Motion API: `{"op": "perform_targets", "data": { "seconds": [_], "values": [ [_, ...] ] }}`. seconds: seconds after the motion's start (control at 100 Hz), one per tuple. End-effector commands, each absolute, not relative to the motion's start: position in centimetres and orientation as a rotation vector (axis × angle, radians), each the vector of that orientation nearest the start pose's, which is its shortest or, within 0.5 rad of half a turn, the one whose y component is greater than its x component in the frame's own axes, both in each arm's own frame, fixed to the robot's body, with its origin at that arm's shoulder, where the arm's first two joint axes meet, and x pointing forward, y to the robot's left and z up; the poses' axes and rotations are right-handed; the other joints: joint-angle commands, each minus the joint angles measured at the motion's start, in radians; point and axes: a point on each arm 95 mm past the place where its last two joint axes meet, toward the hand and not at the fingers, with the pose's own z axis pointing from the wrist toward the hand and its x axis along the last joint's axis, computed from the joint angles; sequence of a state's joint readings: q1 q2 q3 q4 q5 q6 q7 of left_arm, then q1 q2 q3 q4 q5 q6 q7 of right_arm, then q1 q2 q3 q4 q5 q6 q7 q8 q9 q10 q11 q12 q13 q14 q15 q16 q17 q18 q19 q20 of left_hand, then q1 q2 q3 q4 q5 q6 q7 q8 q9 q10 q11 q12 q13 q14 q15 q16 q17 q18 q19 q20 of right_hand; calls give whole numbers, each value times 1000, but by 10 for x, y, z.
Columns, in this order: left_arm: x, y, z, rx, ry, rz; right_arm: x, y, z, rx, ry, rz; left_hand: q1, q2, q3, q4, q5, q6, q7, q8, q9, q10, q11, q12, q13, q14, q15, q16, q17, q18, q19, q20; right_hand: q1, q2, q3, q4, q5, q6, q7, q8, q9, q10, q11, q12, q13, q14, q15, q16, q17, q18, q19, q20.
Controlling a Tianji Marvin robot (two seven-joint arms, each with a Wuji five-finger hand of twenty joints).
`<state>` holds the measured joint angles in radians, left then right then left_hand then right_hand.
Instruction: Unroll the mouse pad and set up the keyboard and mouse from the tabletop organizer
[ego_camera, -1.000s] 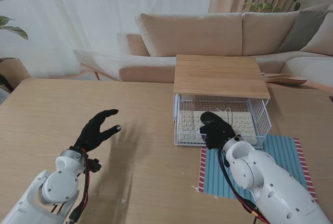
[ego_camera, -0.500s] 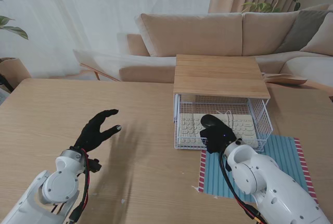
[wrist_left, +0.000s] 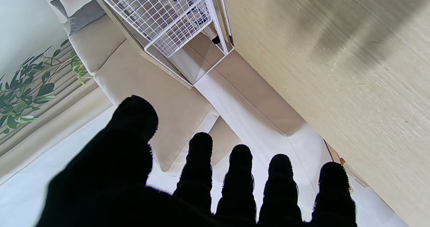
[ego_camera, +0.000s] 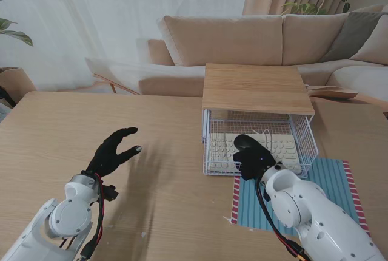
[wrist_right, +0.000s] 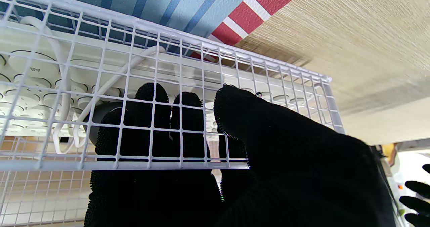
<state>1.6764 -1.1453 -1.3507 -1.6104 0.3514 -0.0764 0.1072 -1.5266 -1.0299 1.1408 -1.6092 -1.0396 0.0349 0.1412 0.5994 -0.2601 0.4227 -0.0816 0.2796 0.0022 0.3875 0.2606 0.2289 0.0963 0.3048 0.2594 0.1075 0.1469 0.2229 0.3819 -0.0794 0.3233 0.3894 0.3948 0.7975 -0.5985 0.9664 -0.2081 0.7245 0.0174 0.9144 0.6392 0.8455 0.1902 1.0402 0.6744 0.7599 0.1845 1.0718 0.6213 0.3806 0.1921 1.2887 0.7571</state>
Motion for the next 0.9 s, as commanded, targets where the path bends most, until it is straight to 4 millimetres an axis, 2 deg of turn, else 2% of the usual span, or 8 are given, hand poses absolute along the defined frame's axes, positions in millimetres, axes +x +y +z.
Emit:
{"op": "perform_targets", "data": {
  "seconds": [0.0, 0.25, 0.37, 0.89],
  "values": [
    [383, 33, -333, -1814, 923, -1885, 392, 5, -346, 1228, 1739, 1279, -3, 20, -4, 28, 5, -2, -16, -8, -25, 14, -14, -12, -32, -8, -18, 15, -8, -2, -30, 23, 48, 34, 13, -17, 37, -113, 42, 29, -9, -8, 22, 10, 41, -27, 112, 65, -25, -53, -22, 16],
    [383, 34, -332, -1811, 925, -1886, 389, 5, -351, 1246, 1756, 1262, -2, 18, -5, 29, 5, -1, -17, -9, -25, 15, -15, -12, -32, -7, -18, 15, -6, -2, -29, 25, 55, 47, -11, -12, 33, -121, 46, 21, -15, -9, 22, 6, 36, -25, 102, 60, -27, -53, -29, 11],
    [383, 34, -332, -1812, 924, -1885, 387, 5, -352, 1243, 1755, 1262, -2, 18, -5, 29, 5, -2, -17, -9, -25, 15, -15, -12, -32, -7, -17, 15, -6, -2, -26, 27, 48, 37, -15, -8, 27, -120, 42, 12, -14, -23, 16, -2, 36, -31, 95, 55, -26, -56, -30, 9],
    [383, 34, -333, -1816, 923, -1882, 379, 5, -349, 1222, 1783, 1263, -2, 19, -6, 29, 4, -2, -17, -9, -25, 14, -15, -12, -33, -7, -19, 15, -8, -2, -26, 28, 45, 26, -9, -11, 29, -124, 52, -1, -8, -28, 12, -14, 44, -36, 76, 40, -25, -56, -36, 0]
  ]
}}
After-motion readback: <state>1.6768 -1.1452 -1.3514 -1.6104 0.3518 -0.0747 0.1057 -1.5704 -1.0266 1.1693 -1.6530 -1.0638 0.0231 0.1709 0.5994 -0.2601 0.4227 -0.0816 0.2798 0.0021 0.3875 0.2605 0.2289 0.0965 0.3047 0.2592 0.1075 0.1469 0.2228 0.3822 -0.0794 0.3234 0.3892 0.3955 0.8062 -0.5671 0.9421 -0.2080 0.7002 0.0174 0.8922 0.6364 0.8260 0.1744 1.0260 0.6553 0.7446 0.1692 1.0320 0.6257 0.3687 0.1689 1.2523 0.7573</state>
